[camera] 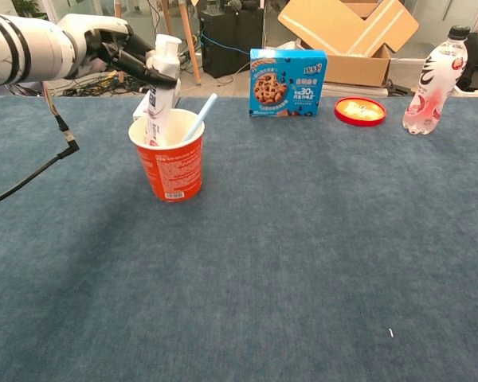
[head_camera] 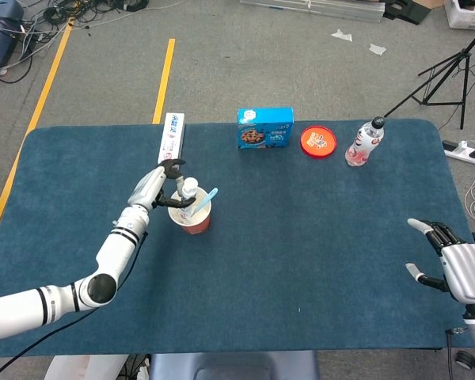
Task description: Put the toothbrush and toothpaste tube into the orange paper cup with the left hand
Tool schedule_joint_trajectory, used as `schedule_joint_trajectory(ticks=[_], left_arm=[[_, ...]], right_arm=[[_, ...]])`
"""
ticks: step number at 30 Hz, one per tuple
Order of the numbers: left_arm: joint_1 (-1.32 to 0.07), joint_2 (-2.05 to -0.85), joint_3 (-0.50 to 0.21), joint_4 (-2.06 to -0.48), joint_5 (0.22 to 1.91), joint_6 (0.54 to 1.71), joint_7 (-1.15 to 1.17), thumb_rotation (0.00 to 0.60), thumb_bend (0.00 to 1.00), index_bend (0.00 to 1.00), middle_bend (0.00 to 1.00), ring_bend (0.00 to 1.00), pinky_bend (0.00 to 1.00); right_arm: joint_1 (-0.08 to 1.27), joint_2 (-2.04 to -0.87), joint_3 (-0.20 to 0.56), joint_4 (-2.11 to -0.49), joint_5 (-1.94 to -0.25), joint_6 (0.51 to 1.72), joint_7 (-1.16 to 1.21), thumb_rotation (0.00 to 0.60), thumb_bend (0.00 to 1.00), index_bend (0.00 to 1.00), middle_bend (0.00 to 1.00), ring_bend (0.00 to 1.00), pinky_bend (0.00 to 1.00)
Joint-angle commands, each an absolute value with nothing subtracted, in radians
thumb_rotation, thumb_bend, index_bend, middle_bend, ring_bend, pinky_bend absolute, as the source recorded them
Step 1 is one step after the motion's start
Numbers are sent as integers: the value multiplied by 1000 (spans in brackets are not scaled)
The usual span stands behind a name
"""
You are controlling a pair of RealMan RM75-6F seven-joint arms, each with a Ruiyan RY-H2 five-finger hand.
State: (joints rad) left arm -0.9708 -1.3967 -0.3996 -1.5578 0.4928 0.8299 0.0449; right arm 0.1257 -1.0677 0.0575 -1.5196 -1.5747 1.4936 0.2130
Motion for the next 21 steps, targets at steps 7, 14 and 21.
schedule_joint_trajectory(ticks=[7,14,21], left_arm=[[-980,-1432,-379,-1519,488,809,45,600,225,719,154,0,0],[-987,-1456,-371,-1487,483,797,44,600,225,719,154,0,0],[-995,-1471,-361,-1463,472,793,60,600,225,719,155,0,0]], right_arm=[[123,-1066,56,-1520,-1580,1501,223,600,166,216,260,223,523],[122,-1065,55,-1520,-1584,1504,227,600,166,216,260,223,523],[122,-1064,54,-1520,-1586,1504,228,600,166,216,260,223,522]])
